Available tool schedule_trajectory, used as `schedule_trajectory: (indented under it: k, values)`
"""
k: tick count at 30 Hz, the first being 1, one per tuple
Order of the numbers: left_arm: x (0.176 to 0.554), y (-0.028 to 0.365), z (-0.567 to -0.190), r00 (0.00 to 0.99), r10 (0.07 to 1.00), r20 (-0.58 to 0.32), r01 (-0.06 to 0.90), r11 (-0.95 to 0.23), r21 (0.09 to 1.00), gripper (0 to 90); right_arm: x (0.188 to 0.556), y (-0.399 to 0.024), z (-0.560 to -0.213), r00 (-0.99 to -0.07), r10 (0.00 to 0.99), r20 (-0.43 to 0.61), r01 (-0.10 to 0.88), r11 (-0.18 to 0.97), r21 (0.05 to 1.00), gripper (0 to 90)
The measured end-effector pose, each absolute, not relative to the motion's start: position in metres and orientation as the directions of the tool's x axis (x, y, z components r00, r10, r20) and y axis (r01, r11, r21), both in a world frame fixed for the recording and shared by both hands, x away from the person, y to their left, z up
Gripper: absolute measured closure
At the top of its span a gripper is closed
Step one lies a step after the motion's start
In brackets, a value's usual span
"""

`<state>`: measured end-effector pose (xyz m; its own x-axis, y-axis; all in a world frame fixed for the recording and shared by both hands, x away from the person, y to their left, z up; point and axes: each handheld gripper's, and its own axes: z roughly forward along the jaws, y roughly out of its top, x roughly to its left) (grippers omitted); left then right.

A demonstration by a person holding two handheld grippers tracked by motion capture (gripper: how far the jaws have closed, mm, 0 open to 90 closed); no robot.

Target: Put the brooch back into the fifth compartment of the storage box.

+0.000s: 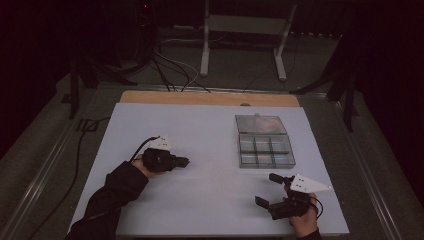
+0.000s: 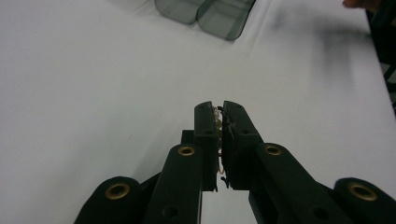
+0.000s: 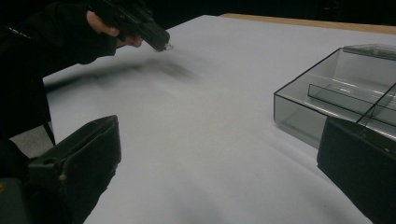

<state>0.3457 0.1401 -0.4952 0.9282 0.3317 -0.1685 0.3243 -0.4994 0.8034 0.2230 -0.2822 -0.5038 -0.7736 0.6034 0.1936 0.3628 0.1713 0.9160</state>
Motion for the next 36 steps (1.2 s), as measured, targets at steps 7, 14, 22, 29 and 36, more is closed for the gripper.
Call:
schedule_trajectory:
  k: [7,14,22,29,36]
  values:
    - [0.348,0.12,-0.49,0.945,0.282,-0.164,0.292,-0.508,0.81,87.3,0.223,-0.282,-0.504,-0.775,0.602,0.193,0.361,0.171,0.917,0.0]
    - [0.351,0.101,-0.485,0.954,0.253,-0.163,0.275,-0.51,0.815,87.2,0.222,-0.282,-0.503,-0.777,0.599,0.192,0.358,0.17,0.918,0.0]
    - [0.355,0.079,-0.481,0.961,0.216,-0.173,0.262,-0.507,0.821,87.2,0.222,-0.282,-0.503,-0.778,0.598,0.194,0.359,0.169,0.918,0.0]
    - [0.357,0.061,-0.479,0.967,0.187,-0.173,0.246,-0.516,0.82,87.2,0.222,-0.282,-0.503,-0.778,0.597,0.193,0.358,0.17,0.918,0.0]
    - [0.361,0.044,-0.47,0.972,0.158,-0.175,0.232,-0.505,0.832,87.2,0.222,-0.281,-0.503,-0.78,0.596,0.194,0.36,0.173,0.917,0.0]
